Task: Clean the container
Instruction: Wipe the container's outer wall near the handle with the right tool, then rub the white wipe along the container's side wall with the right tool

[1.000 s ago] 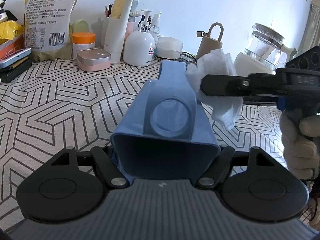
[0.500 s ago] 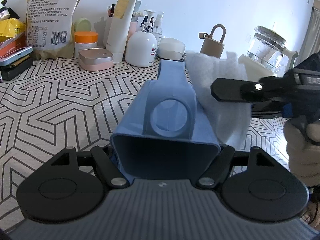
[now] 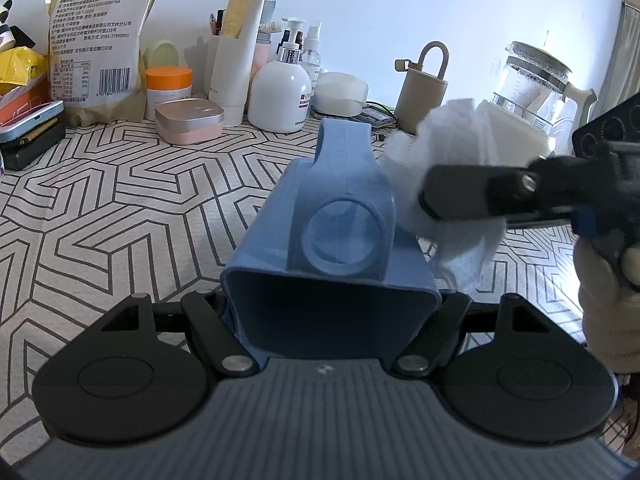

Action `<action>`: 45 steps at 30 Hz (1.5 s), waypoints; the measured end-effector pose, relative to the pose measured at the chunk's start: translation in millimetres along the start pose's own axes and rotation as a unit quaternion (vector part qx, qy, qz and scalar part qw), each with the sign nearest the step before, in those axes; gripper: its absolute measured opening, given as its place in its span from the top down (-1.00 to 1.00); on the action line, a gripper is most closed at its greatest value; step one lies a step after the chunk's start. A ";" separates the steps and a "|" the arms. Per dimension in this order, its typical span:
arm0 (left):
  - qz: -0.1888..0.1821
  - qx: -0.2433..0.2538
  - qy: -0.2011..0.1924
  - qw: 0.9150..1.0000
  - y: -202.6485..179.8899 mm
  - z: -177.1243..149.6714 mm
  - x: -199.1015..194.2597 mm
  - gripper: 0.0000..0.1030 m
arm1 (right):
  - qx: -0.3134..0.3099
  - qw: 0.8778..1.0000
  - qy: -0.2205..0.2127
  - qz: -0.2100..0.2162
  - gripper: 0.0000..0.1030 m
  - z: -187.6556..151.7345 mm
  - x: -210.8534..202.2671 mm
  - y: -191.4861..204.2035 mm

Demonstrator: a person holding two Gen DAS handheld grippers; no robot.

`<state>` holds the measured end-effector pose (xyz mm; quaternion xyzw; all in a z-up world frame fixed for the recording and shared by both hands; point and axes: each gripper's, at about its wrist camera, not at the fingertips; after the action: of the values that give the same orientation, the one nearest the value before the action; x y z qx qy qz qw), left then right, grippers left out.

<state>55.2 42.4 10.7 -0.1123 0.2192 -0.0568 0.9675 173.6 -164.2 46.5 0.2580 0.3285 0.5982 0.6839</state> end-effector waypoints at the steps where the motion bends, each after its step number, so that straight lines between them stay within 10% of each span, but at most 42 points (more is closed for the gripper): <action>1: 0.000 0.000 0.000 1.000 -0.1 0.0 -0.1 -0.45 | 0.002 1.000 -0.006 -0.009 0.64 1.7 -2.1 -2.8; 16: -0.002 -0.004 0.000 1.000 -0.4 0.7 0.3 -0.45 | 0.008 0.994 -0.032 -0.101 0.56 8.6 -12.0 -24.7; 37: -0.007 -0.010 -0.003 1.000 1.9 0.1 -0.2 -0.44 | 0.035 0.998 0.006 0.057 0.56 -1.6 2.6 -3.1; 45: -0.013 -0.031 -0.013 0.999 7.9 1.1 -3.8 -0.44 | 0.035 0.999 -0.013 0.007 0.62 3.7 -2.5 -16.7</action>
<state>52.8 50.8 11.3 -0.1461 0.2068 -0.0605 0.9655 187.0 -169.1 36.8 0.2914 0.3387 0.5875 0.6747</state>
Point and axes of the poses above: each gripper's, at about its wrist camera, not at the fingertips, and x roughly the way its jaws point, y to its left, z to its top, and after that the axes turned 10 degrees about -y, right-handed
